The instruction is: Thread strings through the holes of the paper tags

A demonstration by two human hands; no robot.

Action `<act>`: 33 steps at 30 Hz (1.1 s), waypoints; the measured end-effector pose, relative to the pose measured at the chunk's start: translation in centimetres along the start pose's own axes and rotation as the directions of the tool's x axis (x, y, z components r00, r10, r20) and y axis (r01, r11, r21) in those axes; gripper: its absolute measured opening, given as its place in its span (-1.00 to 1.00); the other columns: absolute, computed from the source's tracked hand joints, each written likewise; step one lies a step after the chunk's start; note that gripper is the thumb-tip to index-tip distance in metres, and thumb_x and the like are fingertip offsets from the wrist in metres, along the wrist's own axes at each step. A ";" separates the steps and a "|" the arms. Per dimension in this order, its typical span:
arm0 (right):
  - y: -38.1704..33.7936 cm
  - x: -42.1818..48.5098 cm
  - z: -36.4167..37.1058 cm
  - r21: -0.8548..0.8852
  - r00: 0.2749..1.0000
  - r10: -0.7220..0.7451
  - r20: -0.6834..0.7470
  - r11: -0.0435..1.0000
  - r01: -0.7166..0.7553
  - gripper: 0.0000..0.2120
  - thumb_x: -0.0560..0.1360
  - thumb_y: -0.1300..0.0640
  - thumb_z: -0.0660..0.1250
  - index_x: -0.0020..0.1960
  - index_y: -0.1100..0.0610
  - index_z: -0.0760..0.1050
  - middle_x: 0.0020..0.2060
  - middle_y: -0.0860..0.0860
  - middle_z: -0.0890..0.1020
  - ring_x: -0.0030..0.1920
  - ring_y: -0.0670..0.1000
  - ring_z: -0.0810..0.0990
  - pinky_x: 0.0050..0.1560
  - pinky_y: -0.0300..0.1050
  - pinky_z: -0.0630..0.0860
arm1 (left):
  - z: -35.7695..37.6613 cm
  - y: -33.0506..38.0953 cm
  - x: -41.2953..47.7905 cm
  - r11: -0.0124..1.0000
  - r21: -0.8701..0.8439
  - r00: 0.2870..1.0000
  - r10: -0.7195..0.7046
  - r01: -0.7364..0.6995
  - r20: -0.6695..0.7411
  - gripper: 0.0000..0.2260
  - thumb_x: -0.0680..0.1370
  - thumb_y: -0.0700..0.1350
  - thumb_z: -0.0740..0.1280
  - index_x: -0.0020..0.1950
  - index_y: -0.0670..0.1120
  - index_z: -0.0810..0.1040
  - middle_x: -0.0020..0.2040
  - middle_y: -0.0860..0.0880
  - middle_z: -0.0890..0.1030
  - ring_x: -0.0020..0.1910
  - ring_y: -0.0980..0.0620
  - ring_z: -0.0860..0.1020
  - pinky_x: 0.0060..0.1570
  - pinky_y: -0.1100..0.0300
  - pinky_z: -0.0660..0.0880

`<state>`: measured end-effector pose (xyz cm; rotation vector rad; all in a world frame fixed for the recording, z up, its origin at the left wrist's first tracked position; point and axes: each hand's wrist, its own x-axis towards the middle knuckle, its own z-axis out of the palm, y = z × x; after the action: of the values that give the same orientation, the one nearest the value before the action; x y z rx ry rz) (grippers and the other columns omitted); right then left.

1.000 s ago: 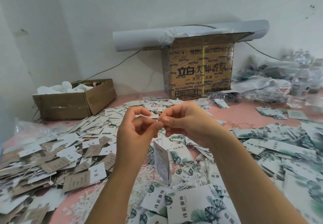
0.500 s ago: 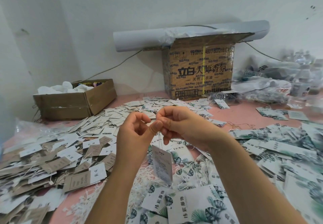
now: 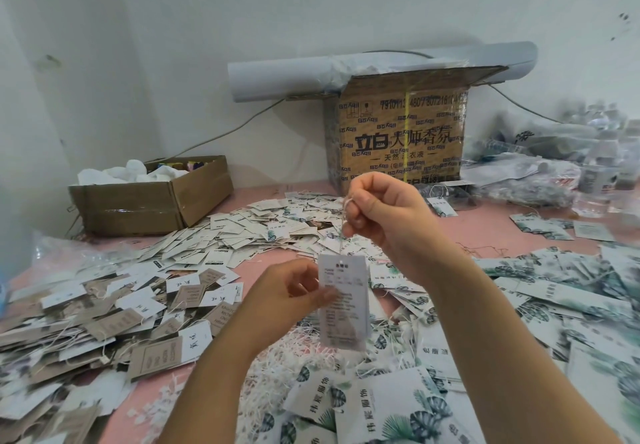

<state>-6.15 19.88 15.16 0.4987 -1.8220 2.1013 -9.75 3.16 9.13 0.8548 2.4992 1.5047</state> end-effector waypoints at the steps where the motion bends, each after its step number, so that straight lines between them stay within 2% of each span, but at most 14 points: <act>1: 0.1 0.0 -0.1 0.010 1.000 -0.007 -0.011 1.000 0.007 -0.79 0.56 0.37 0.12 -0.22 0.22 0.39 -0.46 -0.01 0.49 -0.43 -0.05 0.46 -0.30 -0.20 0.52 | 0.1 0.1 0.0 1.000 0.006 1.000 -0.004 0.004 -0.022 -0.79 0.37 0.09 0.41 -0.07 0.03 0.62 -0.13 0.05 0.68 -0.16 0.07 0.64 -0.08 0.07 0.60; 4: 0.3 0.1 -0.5 0.000 0.999 0.009 -0.036 1.000 -0.009 -0.82 0.55 0.36 0.16 -0.21 0.23 0.42 -0.44 -0.01 0.54 -0.39 -0.05 0.50 -0.28 -0.25 0.53 | 0.3 0.3 0.1 1.000 -0.027 0.991 -0.001 -0.003 -0.133 -0.96 0.51 -0.13 0.37 -0.07 -0.03 0.60 -0.18 0.01 0.67 -0.33 0.19 0.62 -0.37 0.31 0.53; 7: 0.7 0.1 -0.8 -0.311 0.999 0.027 -0.040 0.950 -0.038 -0.85 0.52 0.34 0.23 -0.21 0.20 0.44 -0.37 0.01 0.59 -0.37 -0.08 0.57 -0.28 -0.27 0.55 | 0.1 0.5 0.1 0.993 -0.110 0.959 0.006 -0.039 -0.284 -0.94 0.55 -0.20 0.31 -0.07 -0.07 0.56 -0.22 -0.05 0.66 -0.49 0.20 0.55 -0.51 0.41 0.40; 10: 1.7 0.1 0.0 -0.719 0.999 0.038 0.019 0.695 -0.012 -0.83 0.49 0.30 0.29 -0.23 0.10 0.45 -0.31 -0.02 0.60 -0.32 -0.13 0.59 -0.22 -0.22 0.59 | -0.1 0.7 0.2 0.970 -0.228 0.916 -0.010 -0.089 -0.401 -0.90 0.55 -0.24 0.28 -0.05 -0.05 0.52 -0.30 -0.05 0.67 -0.55 0.13 0.47 -0.57 0.34 0.38; 12: 2.5 0.2 0.9 -0.828 0.998 0.024 0.053 0.560 0.031 -0.85 0.48 0.27 0.31 -0.22 0.07 0.48 -0.28 -0.05 0.60 -0.25 -0.07 0.58 -0.16 -0.20 0.59 | -0.1 0.9 0.3 0.952 -0.282 0.887 -0.023 -0.122 -0.461 -0.88 0.54 -0.25 0.28 -0.01 -0.03 0.49 -0.36 -0.06 0.65 -0.57 0.09 0.45 -0.58 0.29 0.38; 15: 3.4 0.4 2.3 -0.881 0.994 -0.019 0.103 0.463 0.100 -0.90 0.49 0.22 0.32 -0.08 0.12 0.61 -0.19 -0.02 0.66 -0.19 -0.07 0.58 -0.09 -0.20 0.56 | 0.1 1.2 0.5 0.930 -0.325 0.859 -0.018 -0.174 -0.511 -0.78 0.52 -0.27 0.30 0.00 0.05 0.43 -0.41 -0.03 0.61 -0.57 0.08 0.45 -0.55 0.27 0.41; 17: 3.6 0.3 2.9 -0.867 0.989 -0.033 0.146 0.477 0.144 -0.86 0.52 0.18 0.30 -0.07 0.12 0.64 -0.27 -0.01 0.64 -0.32 -0.14 0.51 -0.24 -0.35 0.44 | 0.2 1.3 0.5 0.923 -0.322 0.844 0.005 -0.209 -0.536 -0.72 0.50 -0.27 0.31 -0.01 0.12 0.39 -0.44 0.01 0.59 -0.56 0.08 0.46 -0.53 0.28 0.42; 19: 3.3 0.1 3.2 -0.807 0.977 -0.012 0.211 0.562 0.182 -0.80 0.52 0.21 0.26 -0.17 0.15 0.64 -0.41 0.00 0.57 -0.46 -0.16 0.38 -0.39 -0.33 0.32 | 0.3 1.4 0.4 0.919 -0.309 0.825 0.029 -0.243 -0.565 -0.67 0.49 -0.28 0.31 -0.01 0.14 0.35 -0.46 0.03 0.55 -0.57 0.08 0.46 -0.52 0.29 0.42; 22: 2.6 -0.4 3.2 -0.643 0.935 0.110 0.338 0.752 0.144 -0.80 0.45 0.34 0.20 -0.15 0.22 0.60 -0.33 -0.02 0.59 -0.41 -0.22 0.42 -0.32 -0.37 0.34 | 0.0 1.4 0.4 0.895 -0.337 0.786 0.023 -0.291 -0.618 -0.65 0.49 -0.28 0.31 0.07 0.12 0.30 -0.48 0.06 0.54 -0.57 0.12 0.44 -0.52 0.31 0.41; 24: 2.4 -0.6 3.1 -0.559 0.908 0.147 0.392 0.822 0.108 -0.83 0.43 0.39 0.22 -0.09 0.28 0.58 -0.26 0.00 0.60 -0.34 -0.24 0.49 -0.24 -0.37 0.42 | -0.2 1.4 0.4 0.887 -0.341 0.767 0.023 -0.311 -0.641 -0.64 0.49 -0.22 0.35 0.11 0.12 0.27 -0.45 0.05 0.57 -0.54 0.13 0.48 -0.46 0.29 0.43; 26: 2.6 -0.5 3.2 -0.555 0.921 0.111 0.374 0.822 0.126 -0.86 0.47 0.35 0.26 -0.03 0.32 0.58 -0.18 0.09 0.65 -0.22 -0.14 0.58 -0.09 -0.15 0.57 | -0.2 1.5 0.4 0.891 -0.331 0.767 0.030 -0.312 -0.641 -0.63 0.49 -0.15 0.38 0.08 0.17 0.27 -0.38 0.03 0.62 -0.45 0.14 0.56 -0.34 0.26 0.48; 28: 2.9 -0.3 3.3 -0.584 0.946 0.064 0.319 0.799 0.143 -0.86 0.50 0.33 0.28 0.00 0.33 0.59 -0.13 0.16 0.67 -0.12 0.02 0.64 0.01 0.03 0.57 | -0.1 1.6 0.4 0.894 -0.325 0.786 0.047 -0.308 -0.616 -0.64 0.49 -0.11 0.37 0.11 0.17 0.26 -0.35 0.02 0.64 -0.36 0.14 0.60 -0.26 0.23 0.51; 30: 3.0 -0.2 3.3 -0.575 0.958 0.042 0.284 0.807 0.136 -0.85 0.49 0.39 0.26 0.01 0.32 0.57 -0.10 0.18 0.67 -0.06 0.09 0.65 0.03 0.06 0.57 | -0.1 1.7 0.3 0.899 -0.318 0.807 0.062 -0.301 -0.587 -0.67 0.52 -0.09 0.34 0.14 0.14 0.25 -0.37 0.01 0.63 -0.36 0.14 0.58 -0.31 0.25 0.52; 33: 2.8 -0.1 2.9 -0.567 0.976 0.050 0.212 0.820 0.081 -0.68 0.47 0.46 0.20 0.14 0.22 0.54 -0.04 0.12 0.66 -0.01 0.07 0.64 0.03 0.08 0.58 | -0.3 1.8 0.2 0.888 -0.336 0.828 0.084 -0.315 -0.554 -0.79 0.56 -0.07 0.27 0.09 0.14 0.29 -0.52 0.06 0.49 -0.48 0.17 0.46 -0.44 0.32 0.45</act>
<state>-7.16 16.61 13.01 0.5882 -2.4292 1.4010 -9.31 3.69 10.82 0.7214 2.2792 2.5333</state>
